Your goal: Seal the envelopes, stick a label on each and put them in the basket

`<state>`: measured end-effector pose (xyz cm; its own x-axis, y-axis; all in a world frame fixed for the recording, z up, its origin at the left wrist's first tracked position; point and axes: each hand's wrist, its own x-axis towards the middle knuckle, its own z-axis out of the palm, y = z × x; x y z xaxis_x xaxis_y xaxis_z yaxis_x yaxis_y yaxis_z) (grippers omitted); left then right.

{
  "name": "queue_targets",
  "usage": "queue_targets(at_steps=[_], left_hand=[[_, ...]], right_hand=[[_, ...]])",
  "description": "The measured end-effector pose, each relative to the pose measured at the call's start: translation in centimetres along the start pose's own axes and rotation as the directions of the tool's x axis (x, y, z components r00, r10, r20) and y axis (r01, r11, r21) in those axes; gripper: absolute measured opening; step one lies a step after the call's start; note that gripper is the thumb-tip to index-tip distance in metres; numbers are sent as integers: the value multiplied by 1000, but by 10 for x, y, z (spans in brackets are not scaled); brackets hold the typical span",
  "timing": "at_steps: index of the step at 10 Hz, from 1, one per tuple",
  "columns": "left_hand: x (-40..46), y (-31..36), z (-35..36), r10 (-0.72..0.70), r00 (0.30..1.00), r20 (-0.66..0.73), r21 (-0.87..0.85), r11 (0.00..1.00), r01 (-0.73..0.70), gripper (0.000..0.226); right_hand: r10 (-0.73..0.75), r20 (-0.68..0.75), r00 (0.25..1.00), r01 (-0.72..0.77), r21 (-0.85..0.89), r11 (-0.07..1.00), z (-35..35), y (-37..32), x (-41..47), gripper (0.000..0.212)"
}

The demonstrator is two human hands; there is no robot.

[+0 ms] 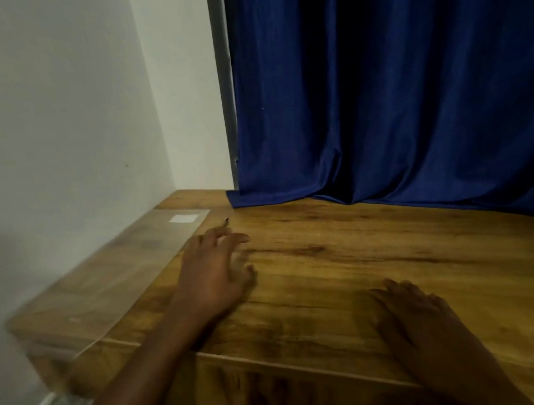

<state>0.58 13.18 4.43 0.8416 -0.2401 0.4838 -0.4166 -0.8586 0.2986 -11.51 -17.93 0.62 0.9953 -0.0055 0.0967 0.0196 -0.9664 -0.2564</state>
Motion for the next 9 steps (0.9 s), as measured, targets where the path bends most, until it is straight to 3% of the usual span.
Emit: queue_targets(at_steps=[1, 2, 3, 4, 7, 8, 9], left_hand=[[9, -40, -12, -68, 995, 75, 86, 994, 62, 51], [13, -58, -6, -43, 986, 164, -57, 997, 53, 38], [29, -60, 8, 17, 990, 137, -90, 996, -5, 25], [56, -56, 22, 28, 996, 86, -102, 995, -19, 29], [108, -51, 51, -83, 983, 166, 57, 996, 75, 41], [100, -46, 54, -84, 995, 52, 148, 986, 75, 68], [82, -18, 50, -29, 999, -31, 46, 998, 30, 81]], right_hand=[[10, 0, 1000, -10, -11, 1000, -3, -3, 1, 56], [17, 4, 1000, -17, -10, 1000, -5, -3, 2, 57], [19, 10, 1000, -19, -1, 1000, -5, -3, 2, 57], [26, 7, 1000, -26, 25, 999, -6, -3, 3, 58], [14, -8, 1000, -14, 49, 999, -6, -5, 2, 59], [24, -17, 1000, -24, 28, 999, -5, -3, 4, 60], [26, -34, 999, -24, 42, 999, -3, -3, 5, 62]])
